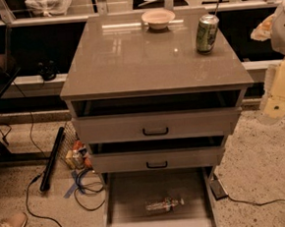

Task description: Pick water bottle from bottom drawer and place on counter

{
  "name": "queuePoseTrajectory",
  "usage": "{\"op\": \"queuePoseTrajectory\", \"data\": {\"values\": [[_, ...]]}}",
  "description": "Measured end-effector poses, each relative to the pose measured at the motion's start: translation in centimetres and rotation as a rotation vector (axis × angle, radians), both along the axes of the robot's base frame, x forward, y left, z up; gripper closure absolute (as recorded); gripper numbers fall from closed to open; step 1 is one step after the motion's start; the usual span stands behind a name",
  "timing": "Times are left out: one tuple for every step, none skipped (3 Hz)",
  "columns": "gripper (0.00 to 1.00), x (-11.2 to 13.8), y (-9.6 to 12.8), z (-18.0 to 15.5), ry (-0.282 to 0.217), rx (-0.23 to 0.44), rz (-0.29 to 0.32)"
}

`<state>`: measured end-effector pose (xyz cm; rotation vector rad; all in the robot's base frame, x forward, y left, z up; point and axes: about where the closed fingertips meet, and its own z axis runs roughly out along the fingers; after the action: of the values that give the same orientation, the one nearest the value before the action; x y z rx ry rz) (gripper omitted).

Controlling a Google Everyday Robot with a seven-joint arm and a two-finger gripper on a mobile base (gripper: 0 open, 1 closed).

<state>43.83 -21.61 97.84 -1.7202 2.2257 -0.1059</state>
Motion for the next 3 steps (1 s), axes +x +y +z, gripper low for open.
{"op": "queuePoseTrajectory", "data": {"values": [[0.00, 0.0, 0.0, 0.0, 0.000, 0.000, 0.000], [0.00, 0.1, 0.1, -1.6, 0.015, 0.050, 0.001], [0.00, 0.0, 1.4, -6.9, 0.057, 0.167, 0.026]]}}
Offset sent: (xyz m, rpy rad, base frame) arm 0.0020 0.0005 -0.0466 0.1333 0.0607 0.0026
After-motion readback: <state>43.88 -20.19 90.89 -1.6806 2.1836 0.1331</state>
